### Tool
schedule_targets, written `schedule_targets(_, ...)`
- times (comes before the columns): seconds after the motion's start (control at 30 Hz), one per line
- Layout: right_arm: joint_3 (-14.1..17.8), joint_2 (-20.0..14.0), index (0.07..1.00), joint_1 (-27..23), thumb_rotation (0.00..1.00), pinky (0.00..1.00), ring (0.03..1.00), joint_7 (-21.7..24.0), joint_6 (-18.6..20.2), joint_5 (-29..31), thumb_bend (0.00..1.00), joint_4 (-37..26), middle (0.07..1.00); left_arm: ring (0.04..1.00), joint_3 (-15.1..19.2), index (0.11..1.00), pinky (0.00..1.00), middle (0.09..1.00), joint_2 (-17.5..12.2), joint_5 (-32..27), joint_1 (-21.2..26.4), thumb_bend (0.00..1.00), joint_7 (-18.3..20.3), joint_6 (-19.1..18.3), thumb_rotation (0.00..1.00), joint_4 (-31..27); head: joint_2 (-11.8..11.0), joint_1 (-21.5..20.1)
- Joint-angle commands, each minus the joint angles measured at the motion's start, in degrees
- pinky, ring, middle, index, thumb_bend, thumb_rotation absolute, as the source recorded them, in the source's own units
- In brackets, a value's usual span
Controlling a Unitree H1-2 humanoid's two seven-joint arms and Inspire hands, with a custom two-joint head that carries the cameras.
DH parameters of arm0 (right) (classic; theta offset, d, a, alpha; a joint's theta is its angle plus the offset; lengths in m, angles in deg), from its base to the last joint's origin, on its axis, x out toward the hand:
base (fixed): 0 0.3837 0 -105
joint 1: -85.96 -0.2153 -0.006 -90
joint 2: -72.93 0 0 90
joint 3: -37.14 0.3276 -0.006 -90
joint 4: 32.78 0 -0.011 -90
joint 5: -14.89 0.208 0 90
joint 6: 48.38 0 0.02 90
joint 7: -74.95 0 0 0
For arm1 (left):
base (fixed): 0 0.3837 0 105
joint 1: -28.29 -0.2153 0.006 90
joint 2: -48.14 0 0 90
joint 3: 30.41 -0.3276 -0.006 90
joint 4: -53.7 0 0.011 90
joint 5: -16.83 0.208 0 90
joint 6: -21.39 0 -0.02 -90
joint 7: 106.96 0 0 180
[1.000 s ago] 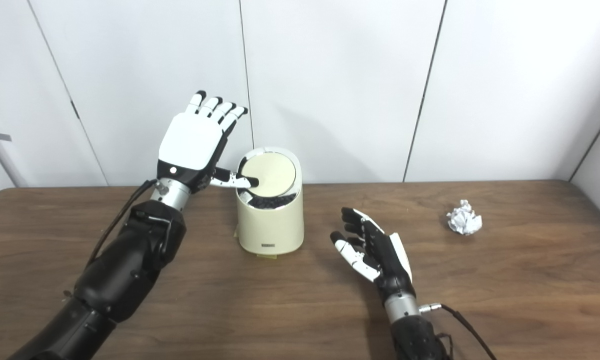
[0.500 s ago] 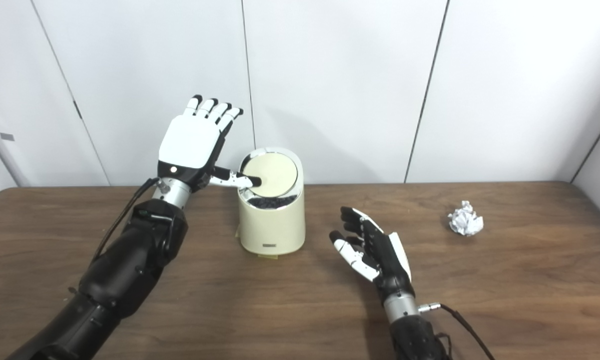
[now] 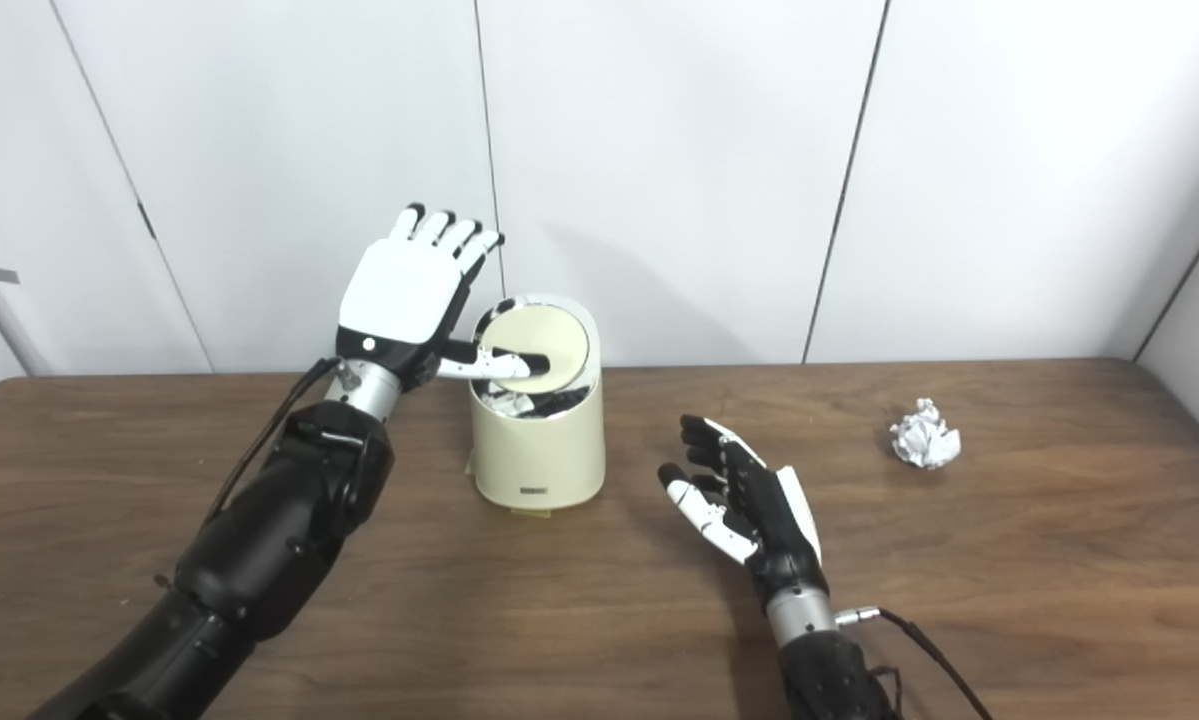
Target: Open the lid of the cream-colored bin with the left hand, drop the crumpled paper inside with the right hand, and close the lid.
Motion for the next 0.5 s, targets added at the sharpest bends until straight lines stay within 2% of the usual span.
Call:
schedule_targets(0.0, -0.02, 0.06, 0.818, -2.49, 0.44, 0.77, 0.839, -0.5, -2.53, -0.19, 0.21, -1.06, 0.839, 0.942, 0.6, 0.914, 1.0, 0.918, -0.79, 0.73, 3.65, 0.94, -1.02, -0.31, 0.87, -1.69, -0.08, 0.0)
schedule_targets(0.27, -0.21, 0.38, 0.81, -2.6, 0.45, 0.76, 0.831, -0.88, -2.06, -0.49, 0.22, -1.26, 0.831, 0.939, 0.6, 0.921, 1.0, 0.916, -0.78, 0.65, 3.9, 0.95, -0.53, -0.06, 0.83, -2.15, -0.12, -0.21)
schedule_targets(0.47, -0.06, 0.65, 0.818, -2.47, 0.45, 0.77, 0.84, -0.64, -1.1, 0.15, 0.22, -1.81, 0.839, 0.943, -0.02, 0.925, 1.0, 0.923, -1.02, 1.81, 4.18, 0.98, 0.1, -0.5, 0.74, -1.64, -0.18, -0.22)
